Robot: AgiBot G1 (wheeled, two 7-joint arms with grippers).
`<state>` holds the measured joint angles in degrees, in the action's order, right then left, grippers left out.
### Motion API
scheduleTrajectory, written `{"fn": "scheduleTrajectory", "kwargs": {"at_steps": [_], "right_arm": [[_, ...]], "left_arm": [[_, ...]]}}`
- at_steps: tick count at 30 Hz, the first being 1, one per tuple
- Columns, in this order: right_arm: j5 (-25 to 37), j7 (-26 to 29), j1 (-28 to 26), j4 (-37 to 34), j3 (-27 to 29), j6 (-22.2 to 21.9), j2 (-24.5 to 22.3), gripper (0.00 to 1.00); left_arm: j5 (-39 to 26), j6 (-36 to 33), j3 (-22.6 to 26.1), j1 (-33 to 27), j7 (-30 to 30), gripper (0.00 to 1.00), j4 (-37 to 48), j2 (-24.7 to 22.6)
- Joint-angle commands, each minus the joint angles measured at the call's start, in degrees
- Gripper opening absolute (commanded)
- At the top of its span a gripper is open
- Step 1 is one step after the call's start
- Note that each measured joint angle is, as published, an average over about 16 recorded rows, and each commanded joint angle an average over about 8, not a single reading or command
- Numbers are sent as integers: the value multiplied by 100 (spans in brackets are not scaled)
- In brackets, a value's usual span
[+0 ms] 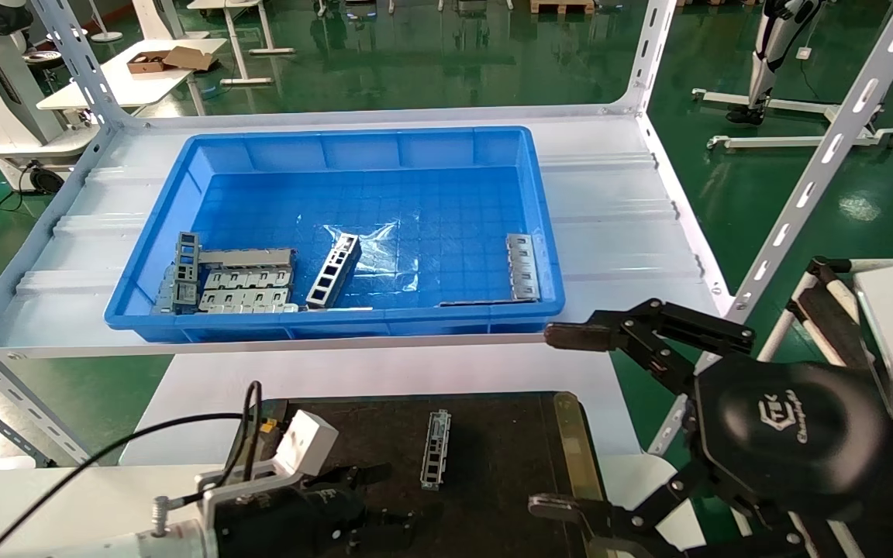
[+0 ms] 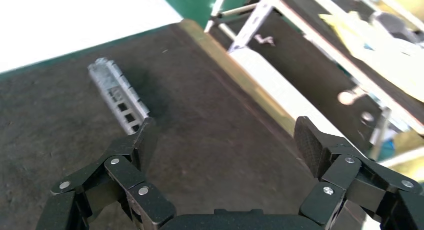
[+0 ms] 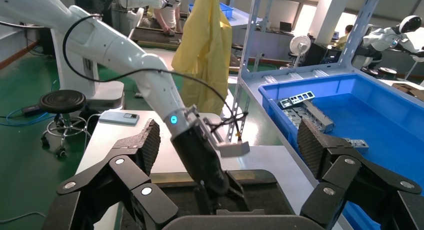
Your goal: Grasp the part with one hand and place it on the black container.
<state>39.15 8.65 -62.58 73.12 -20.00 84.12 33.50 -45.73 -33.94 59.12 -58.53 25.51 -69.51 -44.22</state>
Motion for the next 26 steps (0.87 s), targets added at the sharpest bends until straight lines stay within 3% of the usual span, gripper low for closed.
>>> {"fn": "scheduleTrajectory", "kwargs": {"at_steps": [1,9,15,26], "right_arm": [[0,0,0,0,0,0,0,100],[-1,-1,0,0,-1,0,0,100],[-1,-1,0,0,-2,-1,-1,100],[-2,-1,-1,0,-3,-1,-1,100]], "left_arm": [[60,-338,-75,-51,-128,100,-39,166],[374,-1705,-418,-206,-977,100,125,637],[572,-2541,-585,-411,-1293,100,214,922],[677,-3021,-689,-684,-1320,100,177,1058]]}}
